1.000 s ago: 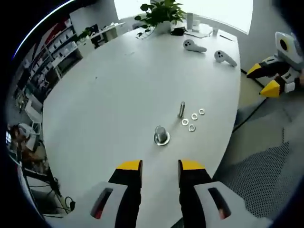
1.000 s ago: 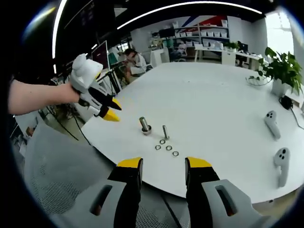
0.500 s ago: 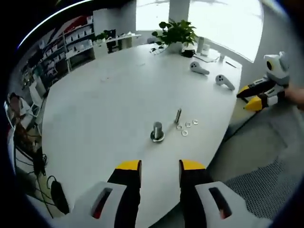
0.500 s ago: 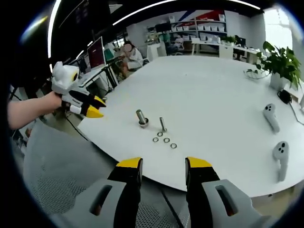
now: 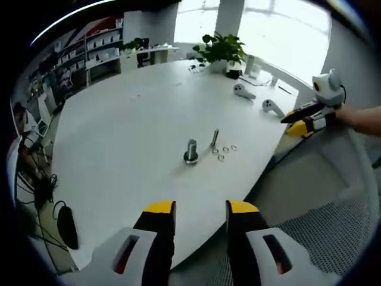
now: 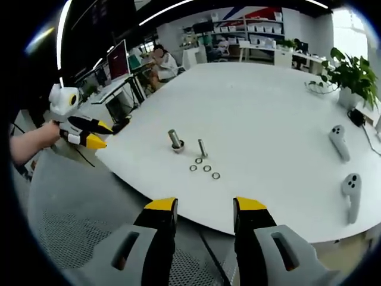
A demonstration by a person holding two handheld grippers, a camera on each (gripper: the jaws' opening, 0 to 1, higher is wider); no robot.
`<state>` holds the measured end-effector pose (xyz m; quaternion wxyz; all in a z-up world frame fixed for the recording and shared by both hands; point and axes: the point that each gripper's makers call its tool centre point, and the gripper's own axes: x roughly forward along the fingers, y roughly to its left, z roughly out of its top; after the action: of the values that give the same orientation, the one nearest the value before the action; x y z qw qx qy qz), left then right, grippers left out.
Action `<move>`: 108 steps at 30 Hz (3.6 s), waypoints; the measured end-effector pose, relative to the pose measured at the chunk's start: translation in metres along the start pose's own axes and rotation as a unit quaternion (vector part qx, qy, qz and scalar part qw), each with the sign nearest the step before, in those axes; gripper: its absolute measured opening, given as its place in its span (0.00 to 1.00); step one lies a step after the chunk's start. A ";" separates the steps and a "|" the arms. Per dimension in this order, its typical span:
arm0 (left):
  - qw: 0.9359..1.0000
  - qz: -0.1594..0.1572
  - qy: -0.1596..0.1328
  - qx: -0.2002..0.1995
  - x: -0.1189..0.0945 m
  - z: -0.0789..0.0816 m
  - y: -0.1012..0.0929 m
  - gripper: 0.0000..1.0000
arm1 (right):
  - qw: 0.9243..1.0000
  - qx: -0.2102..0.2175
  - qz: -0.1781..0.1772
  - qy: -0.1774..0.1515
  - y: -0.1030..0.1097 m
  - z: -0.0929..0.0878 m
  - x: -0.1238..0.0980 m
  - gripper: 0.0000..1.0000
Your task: Place the washer onto the threaded stud by aligning its center hole with the stud, sliding it down to the base, and recovering from edge contact or off-axis alignment until the washer reaches the visible bottom stop.
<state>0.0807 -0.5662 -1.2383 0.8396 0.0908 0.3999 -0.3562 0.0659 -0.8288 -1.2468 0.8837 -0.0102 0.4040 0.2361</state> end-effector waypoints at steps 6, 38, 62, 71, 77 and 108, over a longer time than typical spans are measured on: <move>0.999 -0.007 -0.036 -0.023 -0.014 0.005 -0.007 0.33 | 1.000 0.001 0.000 0.002 0.000 -0.001 0.000 0.39; 0.997 0.001 -0.069 -0.029 -0.033 -0.009 -0.023 0.33 | 1.000 -0.002 -0.015 0.014 -0.005 -0.005 -0.001 0.37; 0.995 0.012 -0.092 -0.029 -0.041 -0.003 -0.025 0.30 | 0.999 -0.020 -0.027 0.035 -0.008 -0.011 0.000 0.38; 0.996 0.015 -0.086 -0.027 -0.039 -0.008 -0.022 0.28 | 0.999 -0.023 -0.026 0.033 -0.007 -0.010 0.000 0.40; 0.996 0.010 -0.088 -0.034 -0.039 -0.009 -0.022 0.29 | 0.999 -0.022 -0.030 0.027 -0.006 -0.008 -0.001 0.40; 0.994 0.006 -0.094 -0.049 -0.038 -0.008 -0.021 0.33 | 0.993 -0.106 -0.028 0.049 -0.017 0.029 0.020 0.43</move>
<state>0.0457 -0.5584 -1.2126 0.8793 0.0183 0.3353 -0.3377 0.1047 -0.8293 -1.2451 0.8631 -0.1267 0.4186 0.2524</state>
